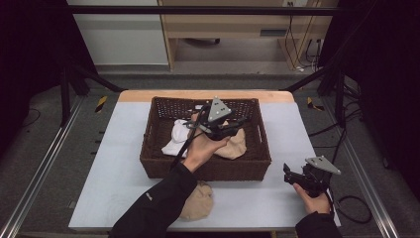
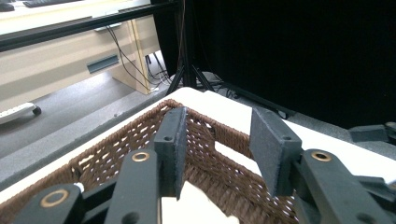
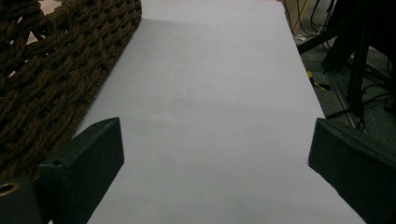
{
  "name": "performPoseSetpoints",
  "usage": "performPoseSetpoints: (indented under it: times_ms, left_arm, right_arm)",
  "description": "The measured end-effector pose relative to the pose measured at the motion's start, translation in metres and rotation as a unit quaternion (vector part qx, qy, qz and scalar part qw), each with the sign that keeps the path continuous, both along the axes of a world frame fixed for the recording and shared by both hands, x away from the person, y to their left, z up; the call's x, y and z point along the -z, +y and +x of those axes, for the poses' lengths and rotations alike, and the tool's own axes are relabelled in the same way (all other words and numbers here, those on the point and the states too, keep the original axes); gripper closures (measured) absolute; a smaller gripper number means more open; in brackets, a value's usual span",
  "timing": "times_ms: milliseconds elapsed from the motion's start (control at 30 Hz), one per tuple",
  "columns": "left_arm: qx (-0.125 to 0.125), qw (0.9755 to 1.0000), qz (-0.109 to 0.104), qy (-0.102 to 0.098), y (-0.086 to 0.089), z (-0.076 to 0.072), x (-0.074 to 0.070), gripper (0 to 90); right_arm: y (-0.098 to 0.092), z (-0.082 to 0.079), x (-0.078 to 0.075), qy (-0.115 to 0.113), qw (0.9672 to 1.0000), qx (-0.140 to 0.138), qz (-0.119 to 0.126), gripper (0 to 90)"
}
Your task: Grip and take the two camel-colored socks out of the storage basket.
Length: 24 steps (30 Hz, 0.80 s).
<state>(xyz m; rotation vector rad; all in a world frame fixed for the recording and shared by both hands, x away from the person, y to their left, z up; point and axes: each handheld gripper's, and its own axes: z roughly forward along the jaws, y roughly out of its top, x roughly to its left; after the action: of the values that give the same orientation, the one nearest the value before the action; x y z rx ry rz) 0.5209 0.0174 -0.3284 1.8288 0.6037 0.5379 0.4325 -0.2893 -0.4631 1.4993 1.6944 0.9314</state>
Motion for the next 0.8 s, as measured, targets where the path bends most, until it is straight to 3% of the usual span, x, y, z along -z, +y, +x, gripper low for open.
performPoseSetpoints:
  times_ms: [233, 367, 533, 700, 800]
  left_arm:
    - [-0.015, 0.9997, 0.02, -0.003, -0.015, 0.025, 0.013, 54.4]
    - [-0.03, 0.9989, 0.033, 0.015, -0.017, 0.043, 0.027, 55.1]
    - [-0.044, 0.9957, 0.07, 0.042, -0.02, 0.059, 0.051, 54.0]
    - [-0.048, 0.9924, 0.089, 0.071, -0.021, 0.069, 0.071, 51.7]
    - [-0.051, 0.9889, 0.108, 0.088, -0.02, 0.072, 0.08, 48.8]
  right_arm:
    - [0.0, 0.0, 0.0, 0.0, 1.0, 0.001, -0.001, 3.9]
    - [0.0, 0.0, 0.0, 0.0, 1.0, 0.002, -0.001, 3.9]
    - [0.0, 0.001, 0.0, -0.002, 1.0, 0.0, -0.002, 4.0]
    - [0.0, 0.001, 0.0, 0.0, 1.0, 0.0, 0.0, 4.1]
    - [0.0, 0.001, 0.001, -0.001, 1.0, -0.001, -0.003, 4.2]
